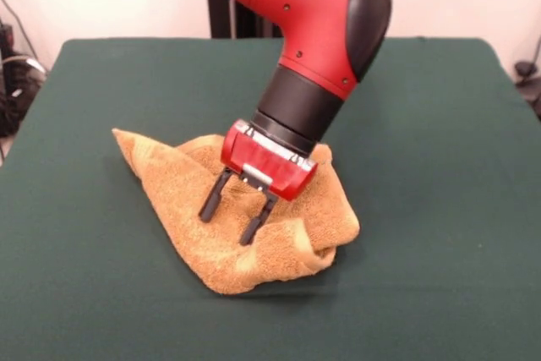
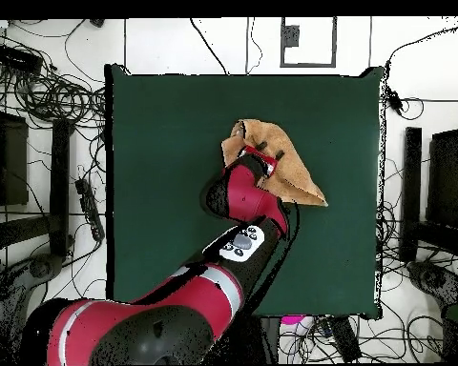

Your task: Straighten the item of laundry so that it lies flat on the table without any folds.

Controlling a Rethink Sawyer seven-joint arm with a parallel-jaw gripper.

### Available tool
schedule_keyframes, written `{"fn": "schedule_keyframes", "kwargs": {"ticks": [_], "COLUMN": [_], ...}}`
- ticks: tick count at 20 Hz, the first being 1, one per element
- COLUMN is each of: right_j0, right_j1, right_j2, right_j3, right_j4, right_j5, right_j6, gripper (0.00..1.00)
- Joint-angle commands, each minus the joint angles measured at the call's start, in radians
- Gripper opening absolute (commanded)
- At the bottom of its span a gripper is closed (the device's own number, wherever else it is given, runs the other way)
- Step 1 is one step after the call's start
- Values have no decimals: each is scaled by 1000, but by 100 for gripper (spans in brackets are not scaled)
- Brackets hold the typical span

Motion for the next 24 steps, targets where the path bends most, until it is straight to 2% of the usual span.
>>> {"fn": "schedule_keyframes", "kwargs": {"ticks": [1, 3, 5, 7, 8, 10, 12, 14, 18, 22, 24], "right_j0": [18, 31, -3, -26, -6, -2, -1, -7, -33, -45, -50], "right_j1": [78, 85, 60, 29, 36, 20, 2, -14, -21, -21, -15], "right_j2": [26, -8, 53, 100, 63, 40, 30, 36, 58, 65, 72], "right_j3": [-32, -33, -27, -2, -4, -9, 7, 38, 85, 106, 106], "right_j4": [93, 119, 80, 78, 94, 64, 40, 31, 16, 9, 8], "right_j5": [-105, -133, 6, 334, 498, 856, 1039, 1096, 1101, 1071, 1007], "right_j6": [166, 150, 142, 135, 160, 212, 244, 256, 227, 203, 192], "gripper": [100, 100, 100, 100, 100, 100, 100, 100, 100, 100, 100]}}
